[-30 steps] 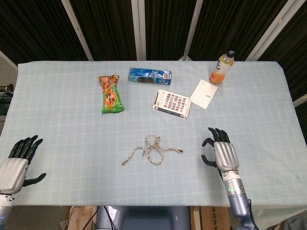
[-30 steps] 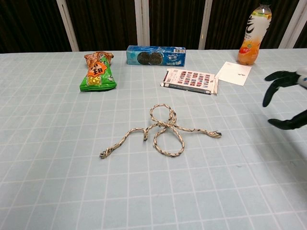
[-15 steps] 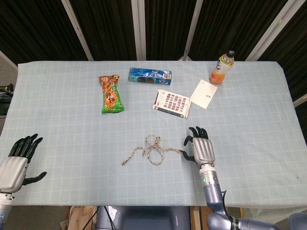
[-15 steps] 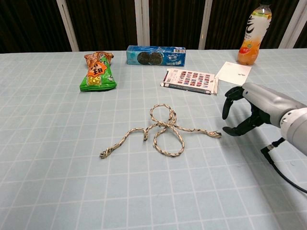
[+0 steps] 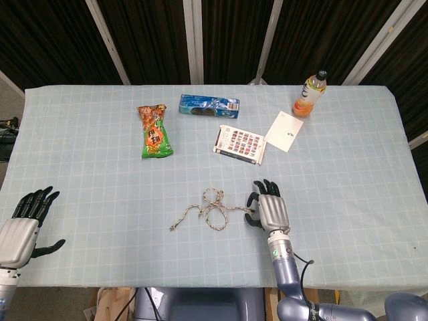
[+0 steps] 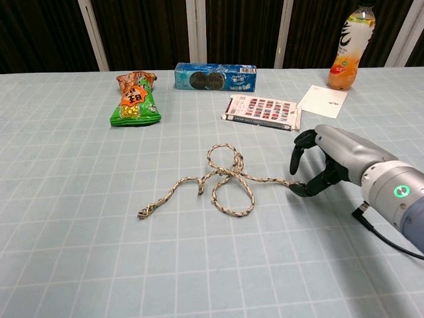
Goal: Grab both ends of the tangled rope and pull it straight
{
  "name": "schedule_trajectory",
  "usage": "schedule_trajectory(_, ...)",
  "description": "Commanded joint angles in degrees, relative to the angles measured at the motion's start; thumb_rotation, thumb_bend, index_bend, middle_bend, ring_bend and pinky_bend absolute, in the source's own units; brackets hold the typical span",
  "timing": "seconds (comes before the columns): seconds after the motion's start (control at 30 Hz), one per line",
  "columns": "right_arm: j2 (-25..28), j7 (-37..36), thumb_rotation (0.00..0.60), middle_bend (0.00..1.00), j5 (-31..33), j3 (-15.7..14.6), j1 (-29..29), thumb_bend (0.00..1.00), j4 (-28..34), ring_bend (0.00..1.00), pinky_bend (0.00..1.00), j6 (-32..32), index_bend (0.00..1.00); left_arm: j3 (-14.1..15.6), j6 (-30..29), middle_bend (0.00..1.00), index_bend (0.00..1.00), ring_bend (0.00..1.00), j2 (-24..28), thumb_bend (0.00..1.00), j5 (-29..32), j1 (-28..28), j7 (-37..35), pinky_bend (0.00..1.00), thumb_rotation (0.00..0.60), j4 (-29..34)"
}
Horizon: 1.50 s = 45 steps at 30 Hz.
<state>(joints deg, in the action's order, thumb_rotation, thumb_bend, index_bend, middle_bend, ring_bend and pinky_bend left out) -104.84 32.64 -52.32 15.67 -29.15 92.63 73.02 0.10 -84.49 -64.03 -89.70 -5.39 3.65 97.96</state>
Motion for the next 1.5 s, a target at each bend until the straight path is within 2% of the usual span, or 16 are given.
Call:
schedule_trajectory(0.03,-0.68,0.06,0.600,0.18,0.39,0.05,-0.39,0.31,-0.83,0.00,0.00,-0.11,0.55,-0.03,0.01,0.00,0.01,0.00,0.04,0.00,0.04,-0.02,-0.11,0.00,0.600,0.02)
schedule_trajectory(0.47,-2.14,0.35,0.600,0.18,1.25,-0.41,-1.09,0.39,-2.62,0.00,0.00,-0.22,0.56,-0.10,0.05,0.00,0.01,0.00,0.20,0.00,0.03,-0.15,-0.95,0.00,0.600,0.11)
schedule_trajectory(0.8,-2.41,1.38,0.600,0.18,2.43,-0.66,-1.24,0.39,-2.75,0.00,0.00,-0.01,0.55,-0.01,-0.22,0.00,0.01,0.00,0.27,0.00,-0.29,-0.09,-1.16,0.00,0.600,0.26)
schedule_trajectory(0.93,-2.46,1.74,0.600,0.19,2.95,-0.60,-1.28,0.43,-2.64,0.00,0.00,0.14,0.55,-0.01,-0.26,0.00,0.01,0.00,0.31,0.00,-0.35,-0.11,-1.19,0.00,0.600,0.28)
schedule_trajectory(1.03,-2.32,1.88,0.600,0.19,3.18,-0.69,-1.23,0.46,-2.43,0.00,0.00,0.23,0.56,0.04,-0.28,0.00,0.01,0.00,0.32,0.00,-0.49,-0.12,-1.19,0.00,0.600,0.29)
schedule_trajectory(1.5,1.08,1.36,0.600,0.22,2.86,-1.05,-0.10,0.47,1.67,0.00,0.00,1.09,0.62,0.26,0.27,0.00,0.02,0.00,0.45,0.00,-0.38,-0.25,-0.69,0.00,0.600,0.85)
